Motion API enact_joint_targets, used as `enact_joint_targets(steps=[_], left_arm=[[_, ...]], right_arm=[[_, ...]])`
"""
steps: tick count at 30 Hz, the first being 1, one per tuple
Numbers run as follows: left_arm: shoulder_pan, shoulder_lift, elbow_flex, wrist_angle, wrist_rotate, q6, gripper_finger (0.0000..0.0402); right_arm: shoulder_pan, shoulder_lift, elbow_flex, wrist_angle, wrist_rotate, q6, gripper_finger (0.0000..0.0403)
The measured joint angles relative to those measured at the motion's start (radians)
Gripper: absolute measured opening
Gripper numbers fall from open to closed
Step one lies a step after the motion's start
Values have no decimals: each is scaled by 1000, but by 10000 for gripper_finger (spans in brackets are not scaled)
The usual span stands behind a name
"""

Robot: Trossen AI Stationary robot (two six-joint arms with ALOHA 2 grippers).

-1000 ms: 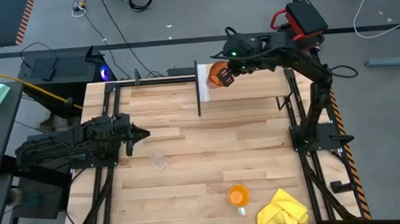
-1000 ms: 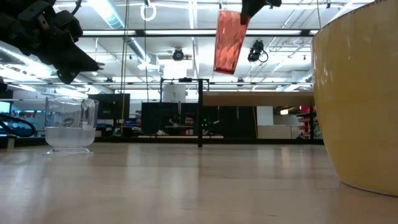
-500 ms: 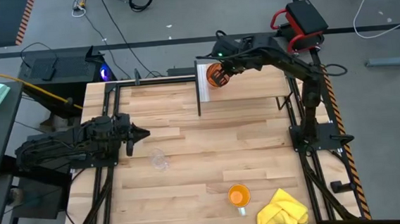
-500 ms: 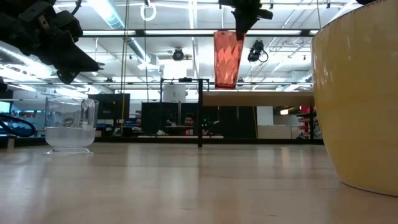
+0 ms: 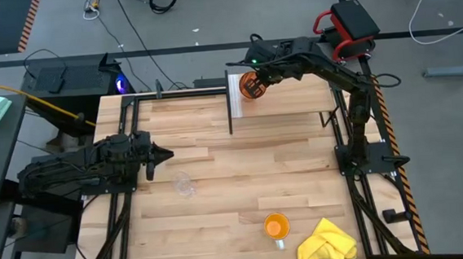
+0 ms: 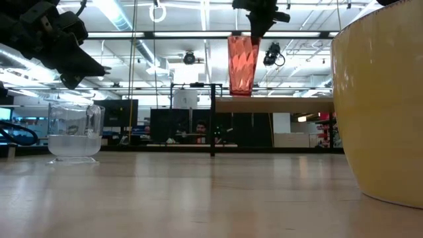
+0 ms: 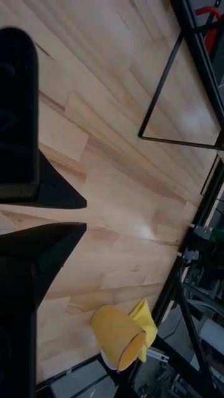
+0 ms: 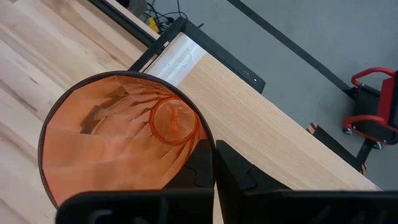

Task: Stack small to large cups/mugs on shelf
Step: Put the orange cup on the shelf

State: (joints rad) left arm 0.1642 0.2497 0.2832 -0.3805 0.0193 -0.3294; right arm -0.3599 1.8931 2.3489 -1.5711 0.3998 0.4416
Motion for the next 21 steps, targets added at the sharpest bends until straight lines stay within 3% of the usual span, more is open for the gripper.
enact_joint_targets(steps=[21], left_arm=[[0, 0, 0, 0, 0, 0, 53]], right_arm=[[-18, -5, -63, 28, -4, -31, 8]])
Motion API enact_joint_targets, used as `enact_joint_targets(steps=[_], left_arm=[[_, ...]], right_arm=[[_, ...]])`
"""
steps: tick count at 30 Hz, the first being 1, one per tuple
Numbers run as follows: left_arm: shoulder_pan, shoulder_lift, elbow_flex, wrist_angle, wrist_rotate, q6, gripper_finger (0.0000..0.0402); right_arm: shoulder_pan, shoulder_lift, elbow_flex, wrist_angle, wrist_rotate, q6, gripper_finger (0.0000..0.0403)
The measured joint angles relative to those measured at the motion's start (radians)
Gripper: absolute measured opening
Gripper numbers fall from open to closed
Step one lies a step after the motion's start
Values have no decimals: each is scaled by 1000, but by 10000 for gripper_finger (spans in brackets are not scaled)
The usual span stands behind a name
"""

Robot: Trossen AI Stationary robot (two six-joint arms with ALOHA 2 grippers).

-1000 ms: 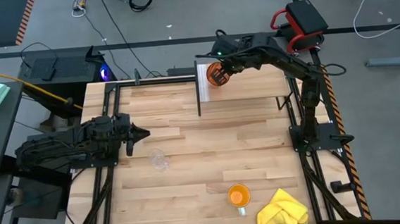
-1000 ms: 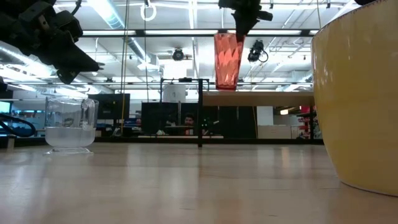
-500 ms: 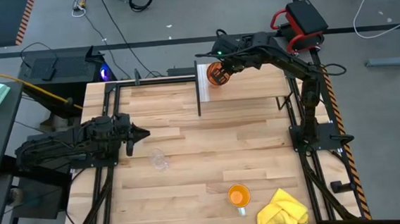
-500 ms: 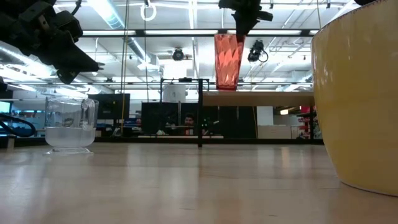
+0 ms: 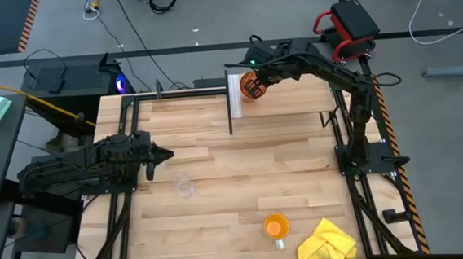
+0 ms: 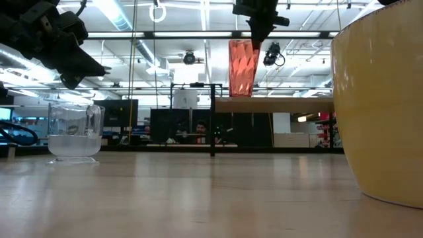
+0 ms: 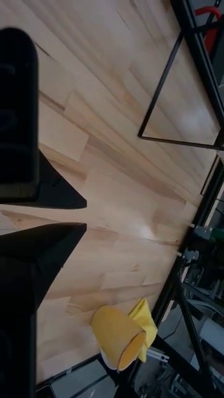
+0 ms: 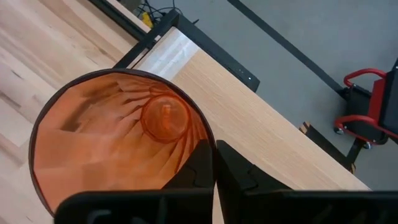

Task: Stack small to large cups/mugs on shelf
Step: Put the orange cup on the shelf

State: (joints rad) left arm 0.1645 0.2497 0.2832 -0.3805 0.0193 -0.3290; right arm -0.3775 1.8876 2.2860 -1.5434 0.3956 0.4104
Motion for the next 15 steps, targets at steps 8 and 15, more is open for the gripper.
enact_joint_targets(steps=[8, 15], left_arm=[[0, 0, 0, 0, 0, 0, 56], [0, 0, 0, 0, 0, 0, 56]], right_arm=[[-1, 1, -3, -8, -5, 5, 37], [0, 3, -3, -5, -11, 4, 71]])
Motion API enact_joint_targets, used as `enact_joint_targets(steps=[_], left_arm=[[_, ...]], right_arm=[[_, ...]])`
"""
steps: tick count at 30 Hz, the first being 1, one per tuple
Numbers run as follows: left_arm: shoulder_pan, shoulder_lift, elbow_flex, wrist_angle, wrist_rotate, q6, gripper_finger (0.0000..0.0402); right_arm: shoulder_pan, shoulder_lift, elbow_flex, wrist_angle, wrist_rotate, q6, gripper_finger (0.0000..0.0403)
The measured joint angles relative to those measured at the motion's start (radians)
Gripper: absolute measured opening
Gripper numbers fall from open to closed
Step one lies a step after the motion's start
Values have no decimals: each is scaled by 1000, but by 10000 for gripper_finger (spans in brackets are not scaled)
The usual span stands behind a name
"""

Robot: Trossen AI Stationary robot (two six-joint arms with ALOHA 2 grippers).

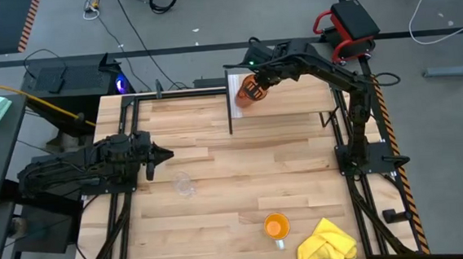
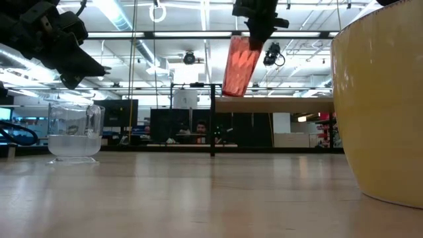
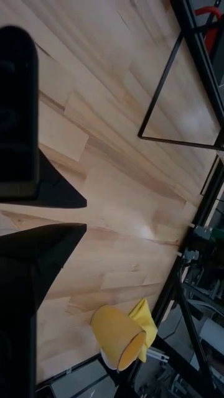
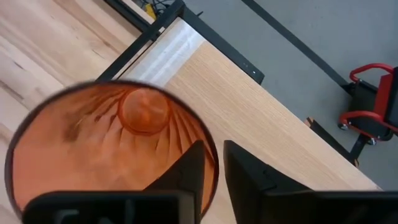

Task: Stack small to large cups/mugs on shelf
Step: Put the orange cup on the shelf

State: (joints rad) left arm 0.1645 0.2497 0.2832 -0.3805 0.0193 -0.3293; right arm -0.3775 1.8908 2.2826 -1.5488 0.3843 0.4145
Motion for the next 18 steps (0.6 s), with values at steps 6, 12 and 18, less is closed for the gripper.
enact_joint_targets(steps=[6, 12, 18], left_arm=[[0, 0, 0, 0, 0, 0, 51], [0, 0, 0, 0, 0, 0, 58], [0, 0, 0, 0, 0, 0, 55]], right_arm=[[0, 0, 0, 2, 4, 0, 85], [0, 0, 0, 39, 7, -37, 84], [1, 0, 0, 56, 7, -74, 43]])
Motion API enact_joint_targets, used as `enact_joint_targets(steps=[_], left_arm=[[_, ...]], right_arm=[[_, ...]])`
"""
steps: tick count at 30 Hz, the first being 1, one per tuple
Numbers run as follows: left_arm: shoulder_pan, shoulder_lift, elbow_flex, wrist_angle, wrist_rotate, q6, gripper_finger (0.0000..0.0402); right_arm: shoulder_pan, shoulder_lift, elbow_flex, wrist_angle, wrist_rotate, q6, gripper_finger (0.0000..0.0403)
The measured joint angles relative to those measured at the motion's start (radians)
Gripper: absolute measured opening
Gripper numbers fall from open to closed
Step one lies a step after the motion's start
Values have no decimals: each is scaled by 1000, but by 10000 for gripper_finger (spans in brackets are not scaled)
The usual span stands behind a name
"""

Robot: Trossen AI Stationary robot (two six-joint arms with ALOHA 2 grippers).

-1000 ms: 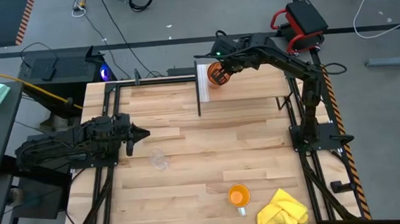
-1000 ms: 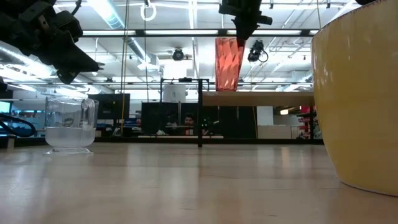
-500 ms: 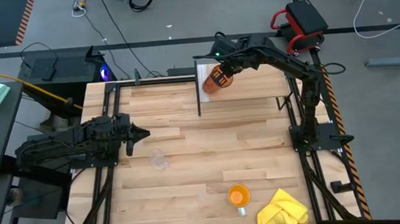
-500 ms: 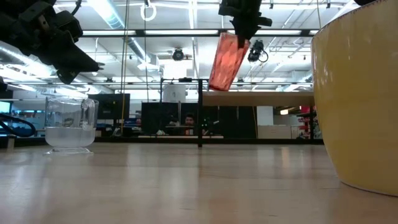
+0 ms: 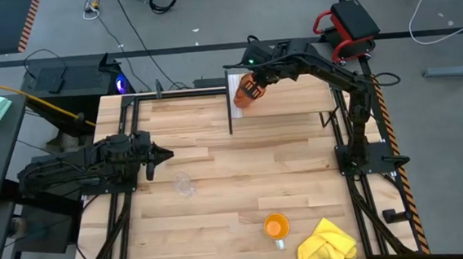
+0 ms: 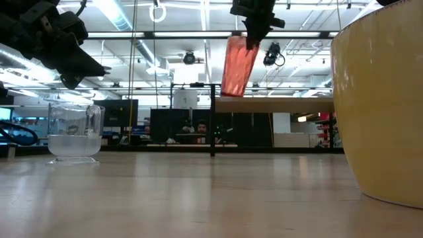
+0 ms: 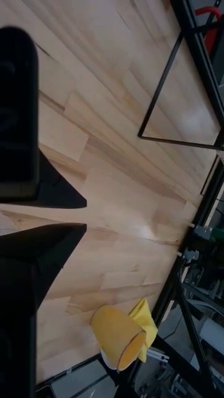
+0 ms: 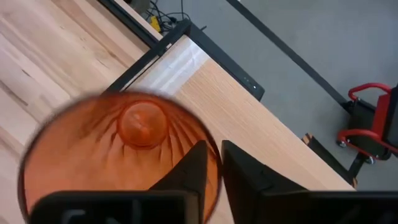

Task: Stack small to large cups/mugs on shelf
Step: Put the orange cup on the shelf

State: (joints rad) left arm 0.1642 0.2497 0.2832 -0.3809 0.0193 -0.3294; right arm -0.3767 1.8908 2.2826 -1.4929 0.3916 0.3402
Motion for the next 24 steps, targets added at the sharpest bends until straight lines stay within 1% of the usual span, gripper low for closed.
enact_joint_targets(steps=[3, 5, 7, 13, 20, 24], left_arm=[[0, 0, 0, 0, 0, 0, 51], [0, 0, 0, 0, 0, 0, 51], [0, 0, 0, 0, 0, 0, 54], [0, 0, 0, 0, 0, 0, 59], [0, 0, 0, 0, 0, 0, 51], [0, 0, 0, 0, 0, 0, 54]], right_arm=[[0, -1, 1, 5, 0, -8, 15], [0, -3, 2, 6, 0, -9, 8], [0, -3, 2, 9, 1, -6, 12], [0, -3, 2, 7, 0, 4, 47], [0, -2, 2, 9, 0, 4, 43], [-1, -2, 2, 9, 0, 5, 42]])
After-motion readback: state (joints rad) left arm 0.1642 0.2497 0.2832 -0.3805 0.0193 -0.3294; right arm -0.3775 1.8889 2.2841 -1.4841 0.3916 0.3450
